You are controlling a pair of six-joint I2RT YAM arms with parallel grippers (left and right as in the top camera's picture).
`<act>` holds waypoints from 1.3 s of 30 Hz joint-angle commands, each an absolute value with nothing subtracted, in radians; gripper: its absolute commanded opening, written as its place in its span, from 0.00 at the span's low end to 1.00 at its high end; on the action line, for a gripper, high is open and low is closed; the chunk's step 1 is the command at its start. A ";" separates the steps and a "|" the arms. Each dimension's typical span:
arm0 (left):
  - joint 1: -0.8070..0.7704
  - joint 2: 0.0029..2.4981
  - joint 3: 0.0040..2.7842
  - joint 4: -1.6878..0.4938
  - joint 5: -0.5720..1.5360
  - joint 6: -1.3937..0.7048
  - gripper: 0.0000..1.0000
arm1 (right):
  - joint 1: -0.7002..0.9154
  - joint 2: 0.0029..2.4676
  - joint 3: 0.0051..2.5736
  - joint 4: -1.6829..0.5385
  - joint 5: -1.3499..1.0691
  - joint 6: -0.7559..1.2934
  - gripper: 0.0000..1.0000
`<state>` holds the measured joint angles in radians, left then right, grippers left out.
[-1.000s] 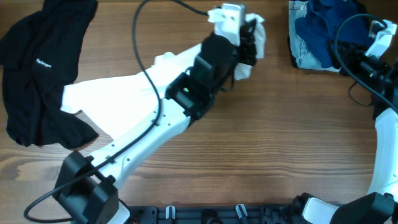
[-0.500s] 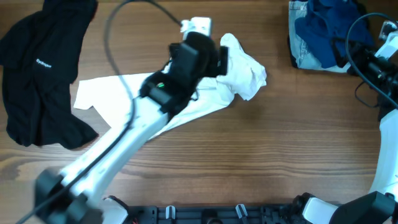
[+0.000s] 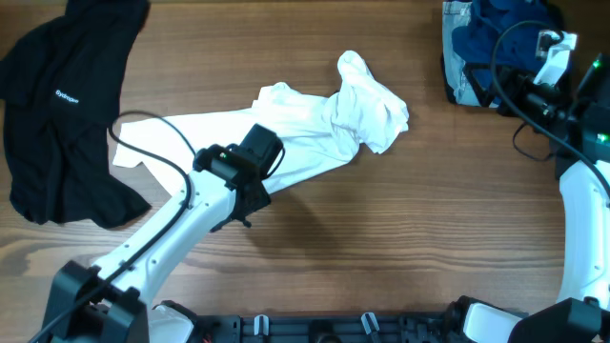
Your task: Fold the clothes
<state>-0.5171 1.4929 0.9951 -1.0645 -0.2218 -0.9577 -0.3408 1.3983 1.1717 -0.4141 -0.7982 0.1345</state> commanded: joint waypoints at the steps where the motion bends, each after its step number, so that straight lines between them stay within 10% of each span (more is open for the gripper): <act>1: -0.458 1.497 0.886 -0.980 -0.163 -0.902 0.85 | -0.315 1.388 1.185 -0.414 -0.777 0.130 0.82; 18: -0.283 1.674 0.817 -0.772 -0.101 -0.632 0.69 | -0.278 1.408 1.185 -0.414 -0.732 0.130 0.81; 20: -0.283 1.723 0.817 -0.764 -0.101 -0.632 0.55 | -0.278 1.408 1.185 -0.421 -0.731 0.131 0.79; 22: -0.283 1.761 0.817 -0.757 -0.101 -0.636 0.08 | -0.278 1.408 1.185 -0.434 -0.717 0.134 0.72; 23: -0.283 1.766 0.817 -0.754 -0.101 -0.651 0.04 | -0.278 1.408 1.185 -0.445 -0.706 0.134 0.67; 31: -0.283 1.600 1.010 -0.859 -0.098 -0.657 0.04 | -0.155 1.464 1.185 -0.513 -0.445 0.165 0.55; 39: -0.266 1.336 1.035 -0.850 -0.213 -0.658 0.04 | -0.107 1.738 1.185 -0.429 -0.459 0.047 0.77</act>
<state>-0.2874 1.4162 1.0206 -0.8551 -0.1375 -0.6518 -0.1081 1.6760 1.1717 -0.4538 -0.4469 0.1158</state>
